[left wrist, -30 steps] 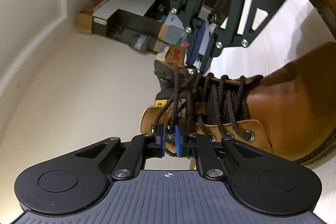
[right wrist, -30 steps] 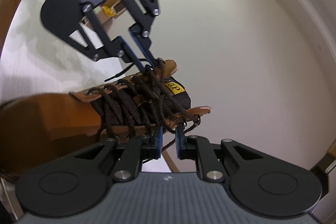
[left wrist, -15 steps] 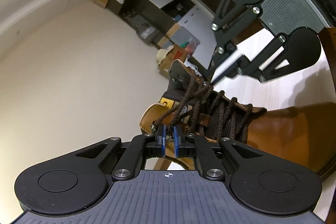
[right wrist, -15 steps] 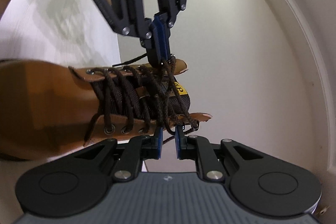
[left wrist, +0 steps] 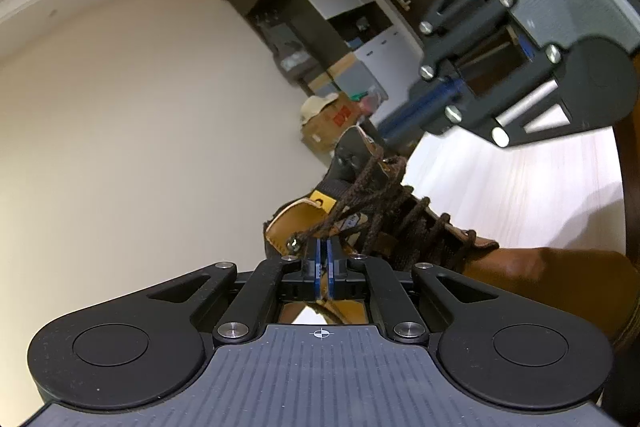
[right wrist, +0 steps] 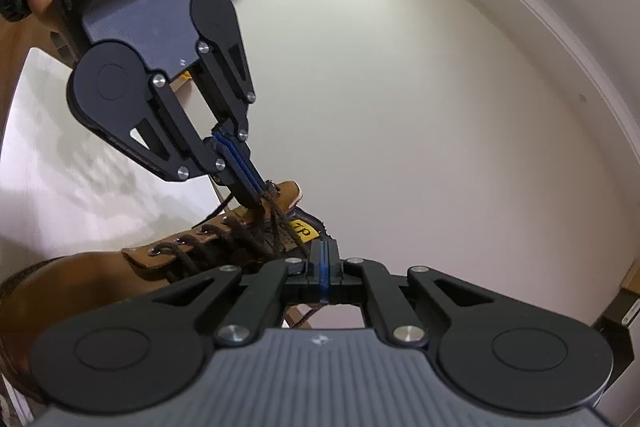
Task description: Lace up shoes with both hands
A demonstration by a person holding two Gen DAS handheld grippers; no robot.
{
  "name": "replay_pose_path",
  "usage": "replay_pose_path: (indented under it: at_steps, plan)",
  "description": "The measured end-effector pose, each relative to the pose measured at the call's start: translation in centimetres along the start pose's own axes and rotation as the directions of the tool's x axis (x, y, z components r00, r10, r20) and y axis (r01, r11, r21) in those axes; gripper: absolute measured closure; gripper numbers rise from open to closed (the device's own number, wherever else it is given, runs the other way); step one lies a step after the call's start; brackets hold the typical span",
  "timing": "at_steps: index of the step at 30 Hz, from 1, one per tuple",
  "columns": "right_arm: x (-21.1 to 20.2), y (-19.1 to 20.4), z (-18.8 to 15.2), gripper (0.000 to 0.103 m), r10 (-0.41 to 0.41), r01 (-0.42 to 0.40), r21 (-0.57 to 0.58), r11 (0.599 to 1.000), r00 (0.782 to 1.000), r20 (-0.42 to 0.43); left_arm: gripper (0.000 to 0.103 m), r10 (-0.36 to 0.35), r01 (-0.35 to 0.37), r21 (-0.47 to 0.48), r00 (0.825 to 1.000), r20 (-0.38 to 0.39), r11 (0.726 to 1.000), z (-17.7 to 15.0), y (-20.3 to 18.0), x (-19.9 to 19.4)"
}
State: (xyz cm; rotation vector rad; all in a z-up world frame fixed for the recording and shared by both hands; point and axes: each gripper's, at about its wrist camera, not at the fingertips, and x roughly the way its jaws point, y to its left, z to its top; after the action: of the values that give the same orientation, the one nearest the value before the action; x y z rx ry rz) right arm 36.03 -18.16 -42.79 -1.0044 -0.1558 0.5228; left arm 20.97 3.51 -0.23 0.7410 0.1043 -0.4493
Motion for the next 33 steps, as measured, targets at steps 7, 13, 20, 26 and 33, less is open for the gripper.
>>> replay_pose_path:
  at_steps: [7,13,20,26,33]
  plan:
    - [-0.4,3.7,-1.8,0.086,-0.036,0.027,-0.254,0.967,0.999,-0.031,0.100,-0.012,0.013,-0.029,1.000,0.003,1.000,0.1,0.7,0.0]
    - [0.7,3.3,-1.7,0.092,-0.032,0.023,-0.244,0.970,0.999,-0.034,0.100,-0.015,0.015,-0.046,1.000,0.002,0.999,-0.1,1.0,-0.2]
    - [0.2,0.2,-0.2,0.101,0.032,-0.032,0.010,0.999,0.999,-0.040,0.101,-0.041,0.043,-0.104,0.999,0.020,0.994,0.2,0.8,-0.9]
    - [-0.3,-0.2,0.6,0.101,0.071,-0.069,0.062,0.996,0.997,-0.027,0.101,-0.057,0.061,-0.118,0.997,0.043,0.991,0.7,0.2,-1.5]
    - [-1.3,0.1,1.0,0.101,0.100,-0.100,0.065,0.993,0.995,-0.004,0.101,-0.060,0.065,-0.115,0.997,0.047,0.991,0.8,-0.5,-1.2]
